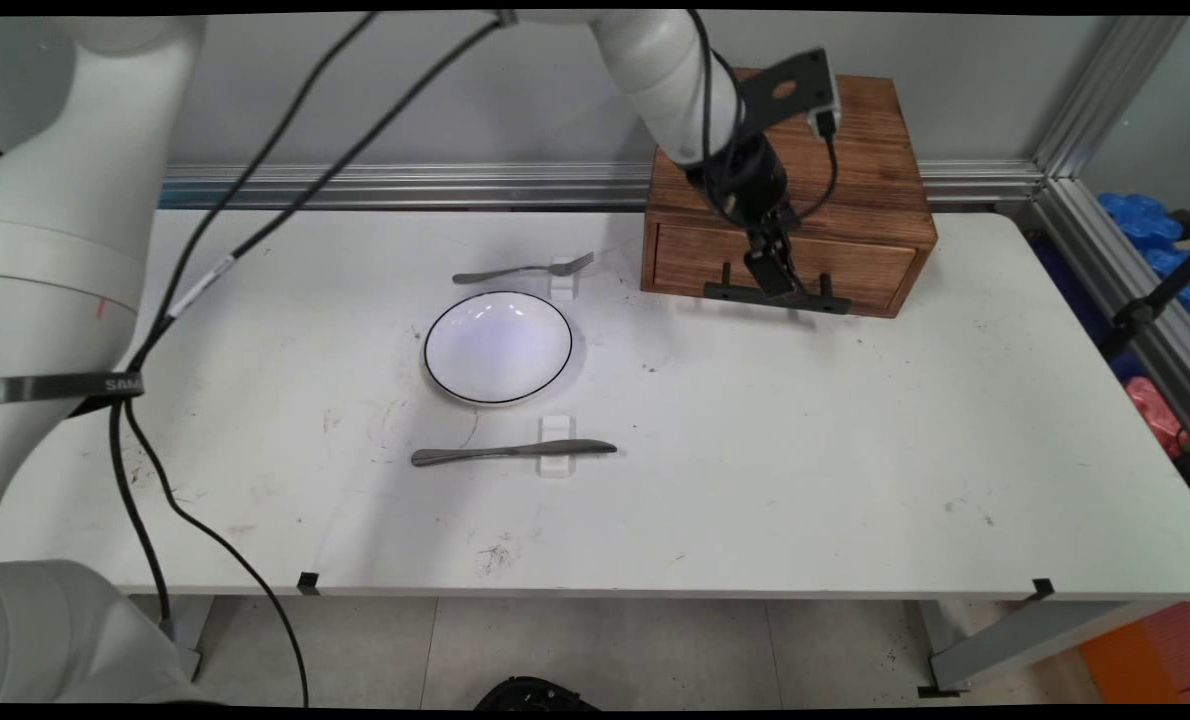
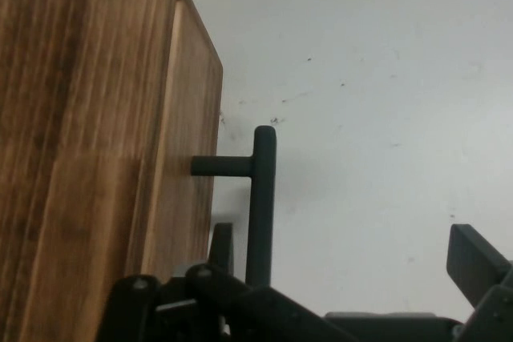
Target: Open the drawer
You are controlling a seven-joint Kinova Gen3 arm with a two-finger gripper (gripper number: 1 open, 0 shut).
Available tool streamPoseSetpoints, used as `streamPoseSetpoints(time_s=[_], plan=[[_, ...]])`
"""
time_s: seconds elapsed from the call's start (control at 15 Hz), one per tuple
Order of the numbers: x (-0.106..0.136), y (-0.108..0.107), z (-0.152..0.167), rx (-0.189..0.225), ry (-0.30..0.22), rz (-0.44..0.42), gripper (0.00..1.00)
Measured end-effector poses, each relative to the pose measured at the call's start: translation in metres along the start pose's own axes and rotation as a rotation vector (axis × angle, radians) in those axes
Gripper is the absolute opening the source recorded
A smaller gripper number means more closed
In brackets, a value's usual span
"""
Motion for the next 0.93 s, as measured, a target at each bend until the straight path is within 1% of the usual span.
streamPoseSetpoints(time_s=[0.47,0.93], plan=[[0.003,-0.006,0.049,-0.003,-0.052,0.011,1.0],[0.003,-0.011,0.079,-0.005,-0.085,-0.008,1.0]])
